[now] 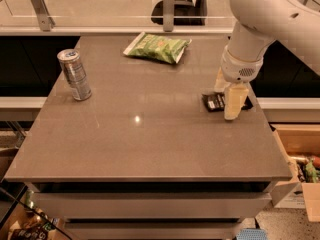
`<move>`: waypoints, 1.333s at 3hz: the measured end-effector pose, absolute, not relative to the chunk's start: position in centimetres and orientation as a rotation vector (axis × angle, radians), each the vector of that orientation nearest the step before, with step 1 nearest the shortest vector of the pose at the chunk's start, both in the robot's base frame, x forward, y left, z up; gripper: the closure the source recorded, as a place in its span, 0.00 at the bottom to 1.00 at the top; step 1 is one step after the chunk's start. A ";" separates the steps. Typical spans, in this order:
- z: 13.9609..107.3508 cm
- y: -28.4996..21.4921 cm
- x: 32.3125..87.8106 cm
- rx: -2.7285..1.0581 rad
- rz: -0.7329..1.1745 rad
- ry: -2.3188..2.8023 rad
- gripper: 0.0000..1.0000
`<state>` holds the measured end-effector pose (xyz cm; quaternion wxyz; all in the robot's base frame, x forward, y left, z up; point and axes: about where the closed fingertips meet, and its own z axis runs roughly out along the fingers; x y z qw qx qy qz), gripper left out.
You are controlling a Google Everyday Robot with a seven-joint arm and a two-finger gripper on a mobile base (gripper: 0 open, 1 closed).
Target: Move rxbar chocolate near redbull can
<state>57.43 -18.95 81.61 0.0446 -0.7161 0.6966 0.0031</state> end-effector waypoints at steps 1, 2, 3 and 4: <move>82.4 -18.9 57.4 -2.188 0.009 2.128 0.88; 82.4 -18.9 57.4 -2.188 0.009 2.128 1.00; 82.6 -18.8 57.4 -2.188 0.008 2.124 1.00; 84.3 -17.8 57.1 -2.183 0.027 2.080 1.00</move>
Offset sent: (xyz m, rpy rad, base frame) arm 0.0000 0.0000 0.0069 0.0000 0.0001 0.0000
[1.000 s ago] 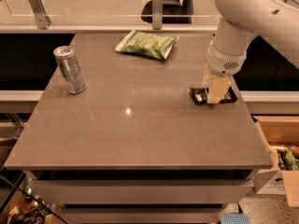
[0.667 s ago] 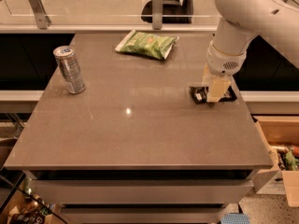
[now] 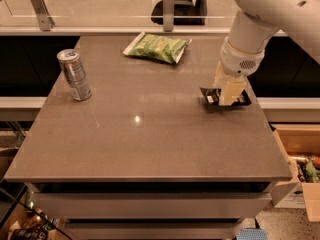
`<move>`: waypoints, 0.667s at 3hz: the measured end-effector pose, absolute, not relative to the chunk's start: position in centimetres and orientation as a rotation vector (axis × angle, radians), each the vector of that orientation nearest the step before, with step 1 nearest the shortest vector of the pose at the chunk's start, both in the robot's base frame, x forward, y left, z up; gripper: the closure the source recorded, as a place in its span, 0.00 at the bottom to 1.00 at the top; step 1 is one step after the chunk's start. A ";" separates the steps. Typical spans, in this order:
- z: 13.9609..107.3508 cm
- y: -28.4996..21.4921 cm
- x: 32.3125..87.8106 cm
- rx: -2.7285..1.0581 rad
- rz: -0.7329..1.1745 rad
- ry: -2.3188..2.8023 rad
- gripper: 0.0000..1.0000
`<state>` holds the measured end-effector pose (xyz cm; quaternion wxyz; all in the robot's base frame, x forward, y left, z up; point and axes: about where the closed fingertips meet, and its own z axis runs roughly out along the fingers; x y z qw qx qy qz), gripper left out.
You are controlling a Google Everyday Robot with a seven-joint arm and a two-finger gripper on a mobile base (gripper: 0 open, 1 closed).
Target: Move rxbar chocolate near redbull can
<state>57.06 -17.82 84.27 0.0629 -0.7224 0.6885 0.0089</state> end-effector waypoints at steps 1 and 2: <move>85.8 -17.0 56.6 -2.168 0.034 2.058 1.00; 87.5 -16.1 56.0 -2.160 0.046 2.036 1.00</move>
Offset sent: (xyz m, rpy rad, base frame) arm -0.0234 0.0273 0.0558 0.0612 -0.0175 0.0207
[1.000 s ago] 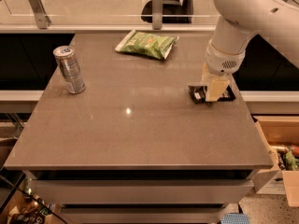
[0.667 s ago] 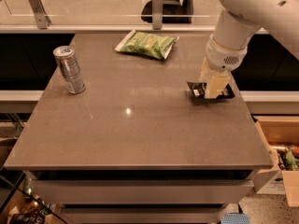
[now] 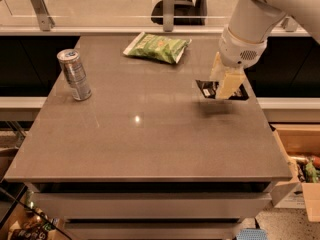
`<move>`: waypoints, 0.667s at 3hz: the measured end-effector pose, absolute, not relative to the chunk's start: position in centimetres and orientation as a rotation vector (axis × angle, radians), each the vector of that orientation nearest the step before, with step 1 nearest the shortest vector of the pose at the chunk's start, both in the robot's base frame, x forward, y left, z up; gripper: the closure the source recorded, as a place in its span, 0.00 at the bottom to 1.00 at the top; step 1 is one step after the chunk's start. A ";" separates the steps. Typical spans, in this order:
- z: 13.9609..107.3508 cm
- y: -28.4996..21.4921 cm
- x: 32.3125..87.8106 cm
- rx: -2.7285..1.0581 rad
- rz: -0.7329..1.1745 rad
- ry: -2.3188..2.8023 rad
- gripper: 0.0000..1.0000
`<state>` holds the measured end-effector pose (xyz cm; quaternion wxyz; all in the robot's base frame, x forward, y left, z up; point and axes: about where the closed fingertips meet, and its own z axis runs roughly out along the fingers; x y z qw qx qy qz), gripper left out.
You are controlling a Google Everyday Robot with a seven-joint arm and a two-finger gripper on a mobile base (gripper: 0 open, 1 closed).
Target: Move rxbar chocolate near redbull can
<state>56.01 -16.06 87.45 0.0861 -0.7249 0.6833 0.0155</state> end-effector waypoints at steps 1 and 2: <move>89.1 -14.6 55.5 -2.147 0.077 1.975 1.00; 90.5 -12.4 55.3 -2.148 0.122 1.880 1.00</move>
Offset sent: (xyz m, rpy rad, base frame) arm -0.0161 0.0606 0.0496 0.1903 -0.0556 0.1371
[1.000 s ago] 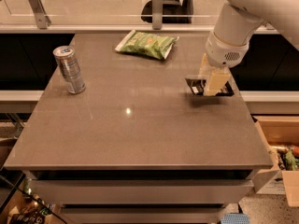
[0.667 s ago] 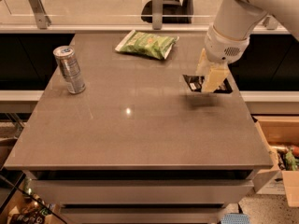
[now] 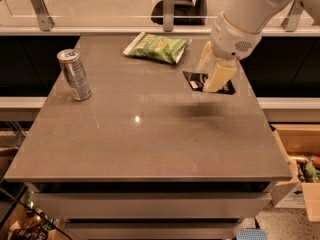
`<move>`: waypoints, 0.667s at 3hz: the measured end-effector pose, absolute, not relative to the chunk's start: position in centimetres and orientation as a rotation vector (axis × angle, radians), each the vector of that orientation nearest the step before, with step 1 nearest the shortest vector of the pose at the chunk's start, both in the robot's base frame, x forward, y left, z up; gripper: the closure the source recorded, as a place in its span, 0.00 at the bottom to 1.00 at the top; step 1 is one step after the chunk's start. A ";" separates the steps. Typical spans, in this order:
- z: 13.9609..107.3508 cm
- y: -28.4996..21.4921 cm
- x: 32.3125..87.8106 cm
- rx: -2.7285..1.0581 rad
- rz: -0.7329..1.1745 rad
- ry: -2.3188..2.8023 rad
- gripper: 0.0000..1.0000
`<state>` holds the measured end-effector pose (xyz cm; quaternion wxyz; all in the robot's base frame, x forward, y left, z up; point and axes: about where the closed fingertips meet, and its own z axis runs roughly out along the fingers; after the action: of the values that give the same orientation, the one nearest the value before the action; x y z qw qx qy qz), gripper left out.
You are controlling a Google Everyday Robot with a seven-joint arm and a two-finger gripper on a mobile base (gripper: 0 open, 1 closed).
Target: Move rxbar chocolate near redbull can
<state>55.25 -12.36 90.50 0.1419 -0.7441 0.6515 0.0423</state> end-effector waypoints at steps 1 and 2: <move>91.8 -10.1 54.9 -2.139 0.152 1.810 1.00; 92.7 -7.8 55.3 -2.112 0.182 1.763 1.00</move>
Offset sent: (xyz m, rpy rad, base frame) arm 0.0039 0.0696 0.0333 0.1590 -0.0486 0.0604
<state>55.31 -7.77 92.67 0.1908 -0.7520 0.6276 0.0649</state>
